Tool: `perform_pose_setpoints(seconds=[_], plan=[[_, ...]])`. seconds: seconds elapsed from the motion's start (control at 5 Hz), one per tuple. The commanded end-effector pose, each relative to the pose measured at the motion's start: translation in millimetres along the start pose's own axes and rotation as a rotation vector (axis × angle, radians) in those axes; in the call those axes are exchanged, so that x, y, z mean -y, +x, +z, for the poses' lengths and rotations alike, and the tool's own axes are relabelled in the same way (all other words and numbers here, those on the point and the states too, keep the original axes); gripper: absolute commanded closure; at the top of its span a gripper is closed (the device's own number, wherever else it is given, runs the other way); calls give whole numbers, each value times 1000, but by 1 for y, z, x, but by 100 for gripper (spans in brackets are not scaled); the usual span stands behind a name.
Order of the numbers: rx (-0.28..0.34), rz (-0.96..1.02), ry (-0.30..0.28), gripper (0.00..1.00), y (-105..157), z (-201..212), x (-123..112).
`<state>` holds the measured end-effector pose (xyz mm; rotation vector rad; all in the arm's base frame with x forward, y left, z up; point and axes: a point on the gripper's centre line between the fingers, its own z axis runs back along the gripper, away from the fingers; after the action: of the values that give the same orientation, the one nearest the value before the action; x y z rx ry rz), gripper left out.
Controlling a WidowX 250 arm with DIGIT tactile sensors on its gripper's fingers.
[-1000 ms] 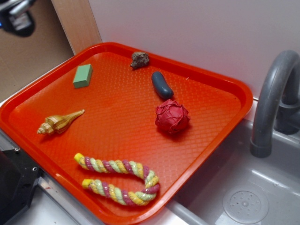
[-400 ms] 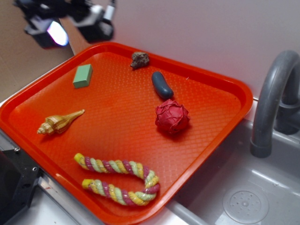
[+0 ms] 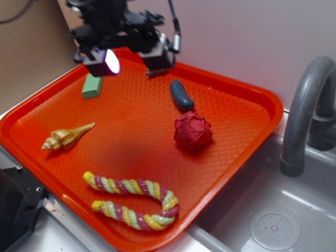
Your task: Grab the plastic pickle.
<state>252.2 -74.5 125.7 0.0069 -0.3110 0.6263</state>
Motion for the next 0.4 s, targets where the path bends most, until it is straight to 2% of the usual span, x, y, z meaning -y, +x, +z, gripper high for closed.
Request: perform_pose_setpoints(seconds=[0.0, 0.2], plan=[[100, 69, -3, 0, 35, -34, 13], [115, 95, 7, 0, 49, -55, 14]])
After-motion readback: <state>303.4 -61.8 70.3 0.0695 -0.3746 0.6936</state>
